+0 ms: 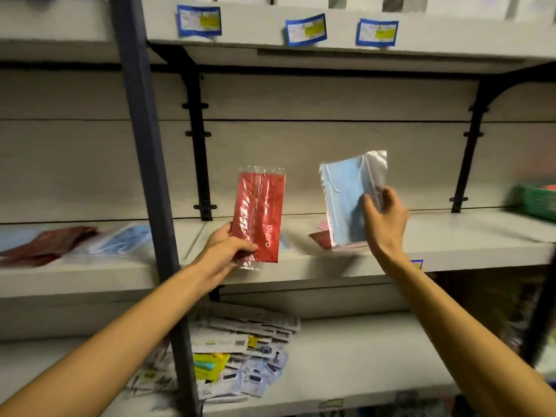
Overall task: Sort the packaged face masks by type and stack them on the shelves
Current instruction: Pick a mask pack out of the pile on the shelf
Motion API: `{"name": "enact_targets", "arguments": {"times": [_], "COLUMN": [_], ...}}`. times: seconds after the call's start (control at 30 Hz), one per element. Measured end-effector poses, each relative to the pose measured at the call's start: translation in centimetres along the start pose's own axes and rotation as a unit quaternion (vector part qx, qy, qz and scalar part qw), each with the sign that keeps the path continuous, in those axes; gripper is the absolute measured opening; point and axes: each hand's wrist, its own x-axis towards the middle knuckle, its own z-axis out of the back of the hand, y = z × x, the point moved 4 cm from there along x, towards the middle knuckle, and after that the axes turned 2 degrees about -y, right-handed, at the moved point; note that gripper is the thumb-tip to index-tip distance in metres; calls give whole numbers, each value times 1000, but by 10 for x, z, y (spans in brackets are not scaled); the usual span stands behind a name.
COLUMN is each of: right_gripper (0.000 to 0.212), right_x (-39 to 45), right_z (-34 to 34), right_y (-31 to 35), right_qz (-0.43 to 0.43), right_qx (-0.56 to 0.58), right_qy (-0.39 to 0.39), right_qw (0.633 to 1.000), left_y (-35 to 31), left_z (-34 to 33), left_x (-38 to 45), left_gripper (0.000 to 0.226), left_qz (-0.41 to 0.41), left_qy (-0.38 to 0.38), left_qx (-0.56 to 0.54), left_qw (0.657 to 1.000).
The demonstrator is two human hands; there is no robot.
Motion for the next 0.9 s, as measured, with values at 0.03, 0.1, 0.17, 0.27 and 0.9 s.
{"name": "enact_targets", "arguments": {"times": [0.03,0.1,0.17,0.27,0.9], "right_gripper": [24,28,32,18,15], "right_x": [-15,-39,-73,-125,-286], "right_z": [-9,-28,-54,-92,-380], "right_y": [11,24,44,75,141], "right_qz": [-23,-68,-98,-79,-128], "right_qx": [43,106,150,156,118], "right_qy": [29,83,138,217,387], "right_qw": [998,989,974,960,906], "left_y": [0,1,-1,-3,-21], "left_z": [7,16,39,82,386], "left_x": [-8,-18,-36,-63,-98], "left_gripper": [42,40,36,29,23], "left_qz": [-7,-17,-24,-29,-26], "left_qy": [-1,2,11,-6,-292], "left_qx": [7,20,44,80,127], "left_qw": [1000,1000,999,996,948]}}
